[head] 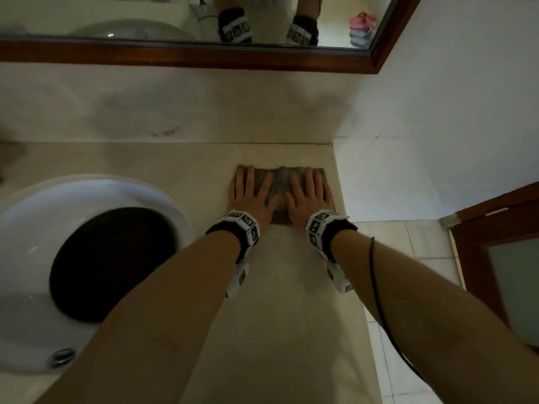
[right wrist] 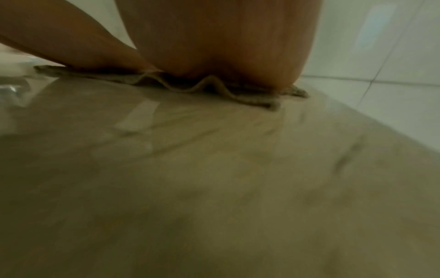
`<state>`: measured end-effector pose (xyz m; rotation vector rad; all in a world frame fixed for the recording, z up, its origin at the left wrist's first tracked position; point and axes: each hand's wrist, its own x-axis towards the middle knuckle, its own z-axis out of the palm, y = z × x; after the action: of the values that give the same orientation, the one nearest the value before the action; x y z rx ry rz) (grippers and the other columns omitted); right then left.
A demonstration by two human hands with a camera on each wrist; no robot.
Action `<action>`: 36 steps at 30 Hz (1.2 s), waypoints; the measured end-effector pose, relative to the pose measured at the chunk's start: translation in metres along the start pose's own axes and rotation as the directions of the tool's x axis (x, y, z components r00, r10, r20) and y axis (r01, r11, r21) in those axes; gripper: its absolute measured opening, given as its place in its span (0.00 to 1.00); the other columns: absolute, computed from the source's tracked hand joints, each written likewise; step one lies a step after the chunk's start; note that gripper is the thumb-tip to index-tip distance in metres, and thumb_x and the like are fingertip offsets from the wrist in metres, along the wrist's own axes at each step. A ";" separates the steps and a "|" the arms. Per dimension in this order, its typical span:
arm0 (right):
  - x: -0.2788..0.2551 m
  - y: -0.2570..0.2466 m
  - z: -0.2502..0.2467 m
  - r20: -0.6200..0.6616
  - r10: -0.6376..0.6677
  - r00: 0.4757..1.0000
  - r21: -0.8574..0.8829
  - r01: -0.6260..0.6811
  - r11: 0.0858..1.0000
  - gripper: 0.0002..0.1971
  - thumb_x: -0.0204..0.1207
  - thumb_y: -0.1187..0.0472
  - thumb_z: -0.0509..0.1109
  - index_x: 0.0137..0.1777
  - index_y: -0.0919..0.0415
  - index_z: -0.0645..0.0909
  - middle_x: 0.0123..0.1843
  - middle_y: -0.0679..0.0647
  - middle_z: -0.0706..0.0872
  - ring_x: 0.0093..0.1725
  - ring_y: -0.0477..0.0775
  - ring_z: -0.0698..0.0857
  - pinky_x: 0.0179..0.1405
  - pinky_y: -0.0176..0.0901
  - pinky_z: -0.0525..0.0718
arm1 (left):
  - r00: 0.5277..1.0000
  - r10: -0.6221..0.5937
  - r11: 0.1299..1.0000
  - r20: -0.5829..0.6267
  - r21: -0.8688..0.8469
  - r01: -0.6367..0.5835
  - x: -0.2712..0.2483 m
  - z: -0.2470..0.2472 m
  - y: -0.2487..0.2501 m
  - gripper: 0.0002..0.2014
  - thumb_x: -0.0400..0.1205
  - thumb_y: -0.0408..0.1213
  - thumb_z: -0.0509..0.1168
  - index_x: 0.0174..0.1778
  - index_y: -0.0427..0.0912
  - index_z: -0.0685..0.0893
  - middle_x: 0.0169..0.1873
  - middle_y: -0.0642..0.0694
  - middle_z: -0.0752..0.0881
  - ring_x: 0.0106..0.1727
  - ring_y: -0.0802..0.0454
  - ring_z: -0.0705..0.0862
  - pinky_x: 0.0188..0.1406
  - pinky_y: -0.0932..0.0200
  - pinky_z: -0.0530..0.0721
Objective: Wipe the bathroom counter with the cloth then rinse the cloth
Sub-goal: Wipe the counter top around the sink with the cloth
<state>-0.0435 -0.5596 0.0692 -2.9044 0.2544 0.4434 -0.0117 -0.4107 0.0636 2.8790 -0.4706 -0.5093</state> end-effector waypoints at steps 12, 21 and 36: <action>-0.122 -0.085 0.050 0.103 0.060 0.993 0.012 -0.062 0.998 0.31 0.86 0.42 0.42 0.85 0.45 0.36 0.86 0.56 0.31 0.84 0.57 0.33 0.82 0.55 0.32 | 0.999 0.029 0.997 0.014 0.071 -0.030 -0.130 0.038 -0.057 0.36 0.87 0.57 0.38 0.83 0.39 0.34 0.82 0.38 0.31 0.83 0.42 0.31 0.83 0.47 0.34; -0.110 -0.076 0.052 0.055 0.015 0.998 -0.004 -0.015 1.000 0.30 0.85 0.40 0.41 0.84 0.41 0.36 0.86 0.53 0.32 0.85 0.53 0.34 0.83 0.54 0.36 | 0.995 0.100 0.994 -0.004 0.050 -0.100 -0.115 0.030 -0.065 0.35 0.87 0.57 0.41 0.84 0.43 0.37 0.83 0.41 0.34 0.84 0.44 0.33 0.82 0.50 0.34; 0.007 -0.043 0.004 0.069 0.017 0.997 0.032 -0.019 0.999 0.30 0.84 0.38 0.42 0.84 0.39 0.38 0.86 0.48 0.33 0.85 0.54 0.34 0.81 0.57 0.34 | 0.998 0.040 0.996 -0.041 0.082 -0.037 0.004 -0.001 -0.047 0.31 0.87 0.57 0.39 0.85 0.51 0.40 0.83 0.38 0.34 0.84 0.40 0.33 0.83 0.43 0.38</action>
<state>-0.0297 -0.5185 0.0706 -2.8507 0.2747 0.5358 0.0054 -0.3677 0.0525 2.9452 -0.5515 -0.4319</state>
